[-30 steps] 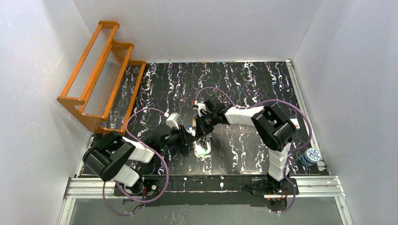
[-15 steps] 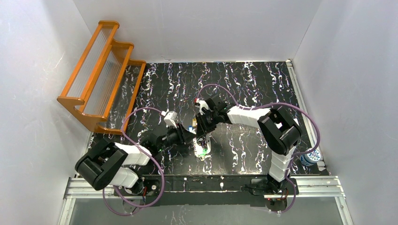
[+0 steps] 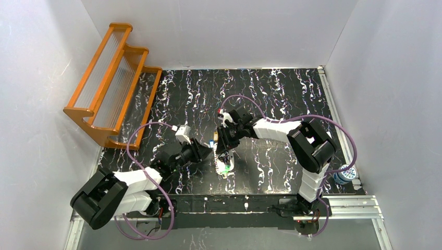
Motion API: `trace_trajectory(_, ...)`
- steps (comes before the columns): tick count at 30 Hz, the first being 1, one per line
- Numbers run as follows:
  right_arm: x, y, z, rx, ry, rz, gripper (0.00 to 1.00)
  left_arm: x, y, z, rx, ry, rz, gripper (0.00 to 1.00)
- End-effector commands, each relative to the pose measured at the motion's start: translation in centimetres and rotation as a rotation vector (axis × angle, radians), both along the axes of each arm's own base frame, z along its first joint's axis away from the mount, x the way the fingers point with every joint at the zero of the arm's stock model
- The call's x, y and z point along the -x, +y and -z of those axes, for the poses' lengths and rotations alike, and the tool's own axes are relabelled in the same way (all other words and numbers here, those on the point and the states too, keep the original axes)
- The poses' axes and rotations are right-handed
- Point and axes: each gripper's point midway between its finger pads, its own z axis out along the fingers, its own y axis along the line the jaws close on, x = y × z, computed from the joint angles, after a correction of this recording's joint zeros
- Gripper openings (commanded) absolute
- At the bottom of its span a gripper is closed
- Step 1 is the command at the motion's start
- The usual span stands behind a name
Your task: Put the keys on the keyring
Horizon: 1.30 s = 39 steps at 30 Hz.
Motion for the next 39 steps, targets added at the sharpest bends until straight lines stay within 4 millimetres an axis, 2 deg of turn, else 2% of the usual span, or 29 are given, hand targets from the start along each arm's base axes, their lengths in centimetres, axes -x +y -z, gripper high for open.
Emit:
trace_trajectory(1,0.3,0.8,-0.5,-0.037,0.048,0.025,0.38,0.5,0.7,2.1,-0.052,0.058,-0.008,0.28)
trace_trajectory(8,0.5,0.9,0.5,-0.038,0.084,0.043,0.38,1.6,-0.4,4.1,-0.061,0.156,0.061,0.27)
trace_trajectory(15,0.3,0.8,2.0,-0.019,0.098,0.062,0.37,2.2,-1.1,4.4,-0.025,0.183,0.094,0.27)
trace_trajectory(22,0.2,0.7,2.7,-0.013,0.108,0.066,0.3,2.3,-1.5,5.0,-0.001,0.207,0.098,0.26)
trace_trajectory(29,-0.1,0.6,2.9,-0.018,0.115,0.084,0.3,2.2,-2.2,5.5,0.005,0.221,0.128,0.19)
trace_trajectory(32,-0.4,0.5,2.7,-0.017,0.103,0.094,0.3,2.2,-2.6,4.7,0.016,0.193,0.156,0.16)
trace_trajectory(36,-0.7,0.0,2.5,-0.01,0.089,0.104,0.31,1.8,-1.6,3.4,0.011,0.136,0.109,0.22)
trace_trajectory(39,-0.8,-0.2,2.2,-0.016,0.085,0.108,0.32,1.5,0.2,4.0,-0.086,0.158,0.037,0.3)
